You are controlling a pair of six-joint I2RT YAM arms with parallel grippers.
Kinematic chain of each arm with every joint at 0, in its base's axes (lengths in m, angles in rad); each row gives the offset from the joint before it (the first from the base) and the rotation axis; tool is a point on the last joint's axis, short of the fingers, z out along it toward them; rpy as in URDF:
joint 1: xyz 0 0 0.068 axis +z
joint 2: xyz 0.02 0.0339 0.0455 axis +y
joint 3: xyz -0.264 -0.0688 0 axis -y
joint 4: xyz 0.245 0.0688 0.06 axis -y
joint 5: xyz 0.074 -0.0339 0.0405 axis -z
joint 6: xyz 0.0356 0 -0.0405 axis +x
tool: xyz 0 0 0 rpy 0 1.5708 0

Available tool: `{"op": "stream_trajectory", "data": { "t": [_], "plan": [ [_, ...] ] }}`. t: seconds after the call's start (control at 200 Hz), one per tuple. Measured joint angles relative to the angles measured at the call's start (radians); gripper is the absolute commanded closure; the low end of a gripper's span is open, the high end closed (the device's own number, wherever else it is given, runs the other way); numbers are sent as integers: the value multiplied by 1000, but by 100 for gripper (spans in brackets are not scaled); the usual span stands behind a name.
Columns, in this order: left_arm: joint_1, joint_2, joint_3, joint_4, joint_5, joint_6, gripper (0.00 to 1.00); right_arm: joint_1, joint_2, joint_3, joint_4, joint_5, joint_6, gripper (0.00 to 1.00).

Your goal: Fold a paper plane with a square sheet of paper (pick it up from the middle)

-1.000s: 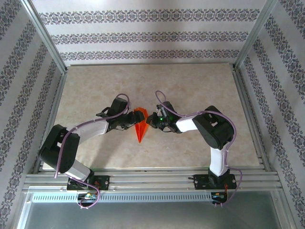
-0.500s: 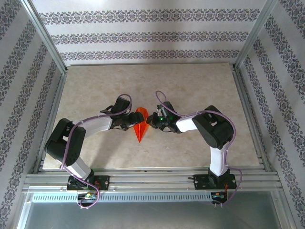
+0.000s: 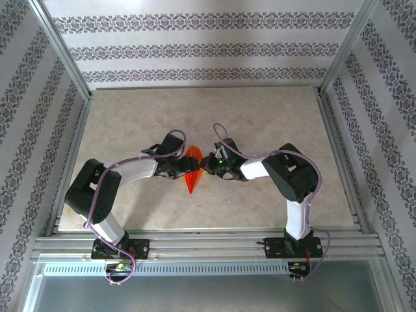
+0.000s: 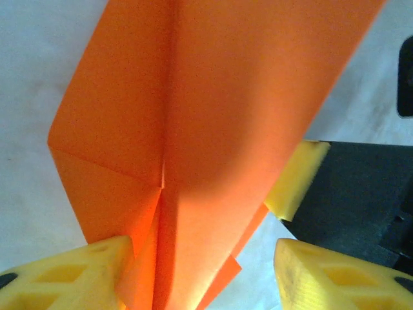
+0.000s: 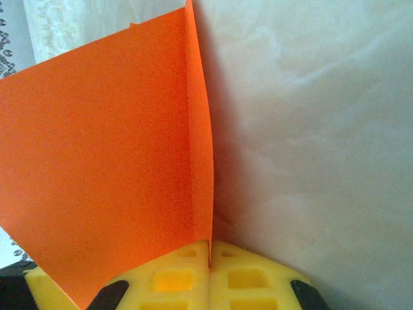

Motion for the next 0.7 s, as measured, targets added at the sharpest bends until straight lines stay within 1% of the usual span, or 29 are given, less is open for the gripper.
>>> {"op": "stream_trajectory", "data": {
  "t": [0.12,0.39,0.7],
  "plan": [
    [-18,0,11,-32,-19,31,44,0,0,0,0,0,0,100],
    [-65,13,39,-106,-79,116,60,0,0,0,0,-1,4,100],
    [-84,72,91,-129,-125,151,68,-6,2,0,3,-8,19,100]
  ]
}}
